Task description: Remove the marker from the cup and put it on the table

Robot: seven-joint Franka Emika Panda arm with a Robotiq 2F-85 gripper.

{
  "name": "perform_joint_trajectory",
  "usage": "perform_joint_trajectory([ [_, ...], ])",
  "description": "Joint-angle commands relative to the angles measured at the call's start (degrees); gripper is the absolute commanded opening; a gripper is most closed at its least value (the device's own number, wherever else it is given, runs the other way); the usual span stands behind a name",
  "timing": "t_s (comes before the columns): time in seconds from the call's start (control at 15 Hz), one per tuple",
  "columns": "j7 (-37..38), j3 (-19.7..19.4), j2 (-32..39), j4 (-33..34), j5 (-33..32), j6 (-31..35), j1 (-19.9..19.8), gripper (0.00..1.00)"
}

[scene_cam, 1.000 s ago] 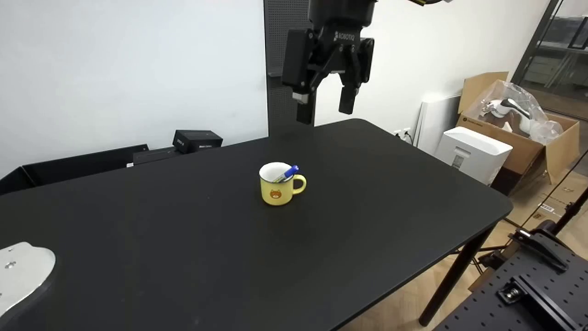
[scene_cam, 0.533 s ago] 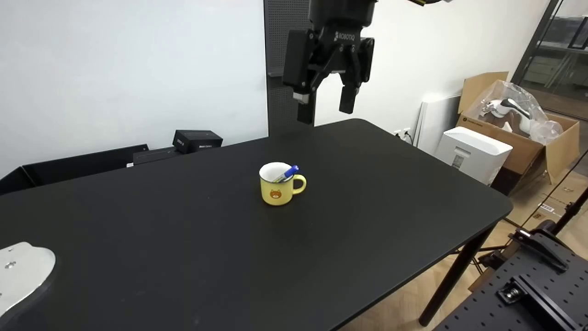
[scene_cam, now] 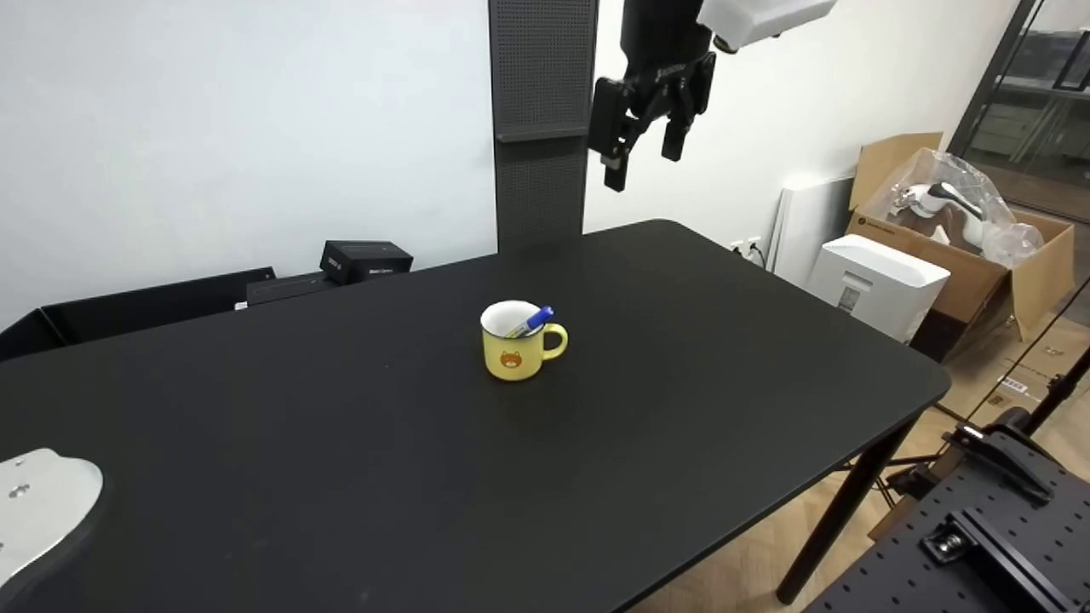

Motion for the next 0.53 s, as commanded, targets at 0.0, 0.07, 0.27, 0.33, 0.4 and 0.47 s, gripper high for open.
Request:
perform_joint_trajectory([
  [0.0, 0.4, -0.9, 1.3, 0.2, -1.7, 1.9, -0.1, 1.00],
  [0.07, 0.5, -1.1, 2.4, 0.3, -2.2, 3.0, -0.5, 1.00],
  [0.27, 1.0, -1.0, 3.1, 0.6, -2.8, 3.1, -0.6, 1.00],
  [0.33, 0.3, -1.4, 4.2, 1.0, -2.1, 3.5, -0.6, 1.00],
  [0.4, -0.6, -1.7, 5.5, 1.5, -1.9, 3.9, -0.6, 1.00],
  [0.47, -1.4, -2.2, 7.5, 2.3, -1.4, 3.9, -0.6, 1.00],
])
